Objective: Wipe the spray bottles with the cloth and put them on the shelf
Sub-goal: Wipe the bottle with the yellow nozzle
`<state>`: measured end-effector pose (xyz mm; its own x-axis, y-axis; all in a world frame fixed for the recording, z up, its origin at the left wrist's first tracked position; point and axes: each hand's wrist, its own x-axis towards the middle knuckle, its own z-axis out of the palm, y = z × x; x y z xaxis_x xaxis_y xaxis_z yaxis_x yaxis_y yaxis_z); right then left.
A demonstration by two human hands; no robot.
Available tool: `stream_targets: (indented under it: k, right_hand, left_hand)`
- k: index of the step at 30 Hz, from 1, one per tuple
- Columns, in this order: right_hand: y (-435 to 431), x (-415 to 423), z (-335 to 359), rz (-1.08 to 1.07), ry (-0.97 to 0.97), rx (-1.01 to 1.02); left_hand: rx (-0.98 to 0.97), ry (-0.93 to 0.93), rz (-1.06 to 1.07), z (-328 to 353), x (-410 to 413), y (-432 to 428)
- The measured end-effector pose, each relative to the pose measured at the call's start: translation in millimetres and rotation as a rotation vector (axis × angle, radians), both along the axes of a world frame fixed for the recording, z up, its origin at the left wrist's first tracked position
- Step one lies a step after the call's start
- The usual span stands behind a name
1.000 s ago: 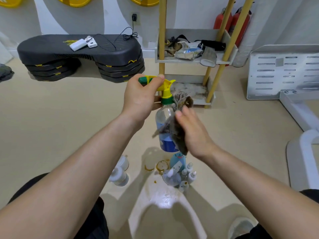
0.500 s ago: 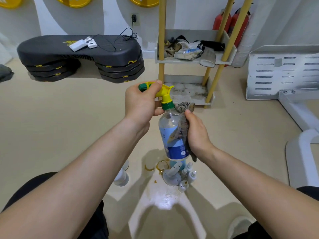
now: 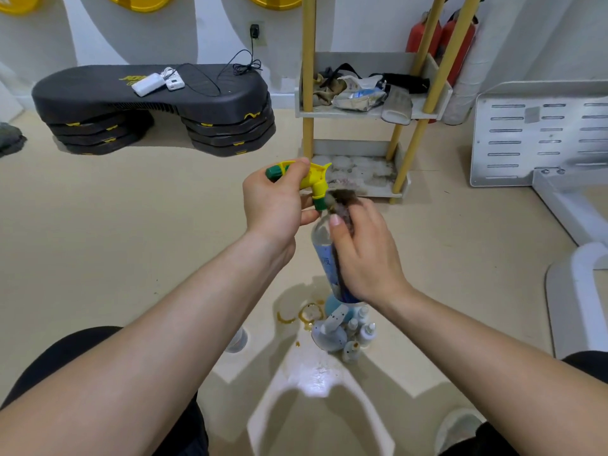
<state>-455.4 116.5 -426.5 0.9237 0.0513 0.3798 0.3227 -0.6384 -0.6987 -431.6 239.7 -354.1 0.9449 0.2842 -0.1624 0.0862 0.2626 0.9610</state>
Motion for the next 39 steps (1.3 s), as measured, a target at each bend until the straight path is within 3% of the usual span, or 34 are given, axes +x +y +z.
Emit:
stream_targets:
  k: [3,5,7,13,18,21,24,28,31,34,37,39]
  right_hand:
    - [-6.8,11.3,-0.6,0.037,0.274,0.429]
    - [-10.8,15.7,-10.2,0.011,0.496,0.585]
    - [-13.0,11.4,-17.7,0.005,0.576,0.553]
    - [-14.7,-7.0,-19.4,0.072,0.401,0.160]
    - [-17.6,3.2,-4.0,0.111,0.439,0.263]
    - [-17.5,8.5,6.6,0.175,0.495,0.403]
    - [-16.8,8.2,16.9,0.362,0.649,0.722]
    - [-13.8,1.7,25.6,0.607,0.964,1.019]
    - [-12.5,0.0,24.5,0.581,1.128,1.102]
    - [-7.3,-0.4,27.0,0.538,1.129,1.148]
    - [1.2,1.8,35.1,0.337,1.041,1.250]
    - [7.8,2.7,39.1,0.240,0.885,1.187]
  left_hand:
    - [0.004,0.001,-0.001,0.3,0.3,1.4]
    - [-0.008,0.002,0.006,1.2,1.0,3.8]
    - [-0.024,0.020,0.043,0.9,3.0,8.9]
    - [-0.119,0.058,0.171,4.6,8.1,23.5]
    - [-0.137,0.087,0.155,14.5,3.9,25.5]
    - [-0.039,0.127,0.029,23.2,4.3,33.4]
    - [0.098,0.052,-0.269,27.3,4.9,50.6]
    - [0.011,0.007,-0.517,16.7,9.7,71.8]
    - [-0.057,-0.035,-0.626,4.9,8.4,67.2]
    - [-0.163,-0.100,-0.628,4.7,5.9,58.3]
    - [-0.060,-0.115,-0.478,3.6,6.6,51.5]
    - [-0.005,-0.116,-0.378,0.5,6.9,45.2]
